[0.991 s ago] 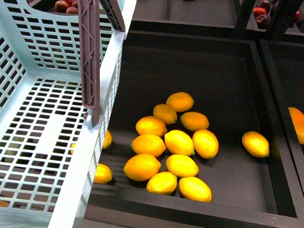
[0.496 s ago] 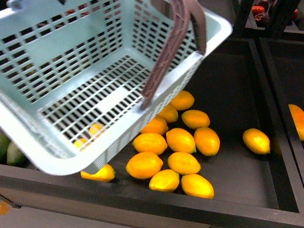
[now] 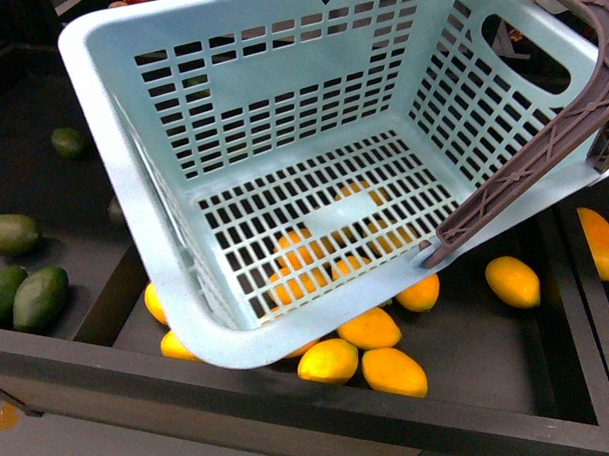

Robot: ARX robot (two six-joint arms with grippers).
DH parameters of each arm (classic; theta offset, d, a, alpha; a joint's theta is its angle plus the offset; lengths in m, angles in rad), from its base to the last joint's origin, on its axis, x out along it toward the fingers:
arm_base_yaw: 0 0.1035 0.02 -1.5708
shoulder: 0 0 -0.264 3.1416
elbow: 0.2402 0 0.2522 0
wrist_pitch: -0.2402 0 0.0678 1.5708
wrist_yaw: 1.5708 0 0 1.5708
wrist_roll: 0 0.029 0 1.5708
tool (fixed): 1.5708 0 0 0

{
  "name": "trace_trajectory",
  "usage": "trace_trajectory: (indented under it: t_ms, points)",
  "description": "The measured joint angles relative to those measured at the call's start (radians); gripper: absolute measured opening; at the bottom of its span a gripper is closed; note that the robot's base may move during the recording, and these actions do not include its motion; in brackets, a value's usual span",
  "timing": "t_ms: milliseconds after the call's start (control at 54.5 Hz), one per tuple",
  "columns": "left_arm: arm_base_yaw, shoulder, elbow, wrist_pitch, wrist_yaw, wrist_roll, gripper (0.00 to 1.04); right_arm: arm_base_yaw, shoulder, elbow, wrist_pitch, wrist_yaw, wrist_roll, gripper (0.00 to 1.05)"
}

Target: Pick mango and avocado into basket

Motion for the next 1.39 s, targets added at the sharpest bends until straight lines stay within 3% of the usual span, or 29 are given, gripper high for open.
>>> trace_trajectory:
  t_ms: [275, 330, 385, 514, 606, 734, 844, 991, 1101, 1395]
  points:
    - [0.000, 0.000, 0.000, 0.002, -0.005, 0.000, 0.34, 0.001, 0.004, 0.002, -0.006, 0.010, 0.003, 0.97]
    - [0.001, 0.000, 0.000, 0.002, -0.006, 0.000, 0.34, -0.010, 0.103, 0.077, -0.177, 0.076, 0.082, 0.97]
    - [0.001, 0.000, 0.000, 0.002, -0.008, 0.000, 0.34, -0.092, 0.266, 0.141, -0.248, 0.065, 0.128, 0.97]
    - [0.001, 0.000, 0.000, 0.002, -0.007, 0.002, 0.34, -0.305, 0.577, 0.188, -0.044, -0.049, 0.131, 0.97]
    - [0.001, 0.000, 0.000, 0.002, 0.001, 0.000, 0.34, -0.415, 0.830, 0.245, 0.176, -0.061, 0.098, 0.97]
    - [0.001, 0.000, 0.000, 0.002, -0.005, 0.003, 0.34, -0.465, 1.183, 0.348, 0.432, -0.050, 0.023, 0.97]
    - [0.001, 0.000, 0.000, 0.002, -0.005, 0.002, 0.34, -0.478, 1.464, 0.448, 0.560, -0.068, -0.059, 0.97]
    - [0.001, 0.000, 0.000, 0.002, -0.006, 0.001, 0.34, -0.508, 1.837, 0.618, 0.604, -0.095, -0.198, 0.97]
    - [0.002, 0.000, 0.000, 0.002, -0.005, 0.001, 0.34, -0.567, 2.103, 0.811, 0.539, -0.100, -0.252, 0.97]
    - [0.000, 0.000, 0.000, 0.002, -0.004, 0.001, 0.34, -0.600, 2.383, 1.088, 0.423, -0.156, -0.288, 0.97]
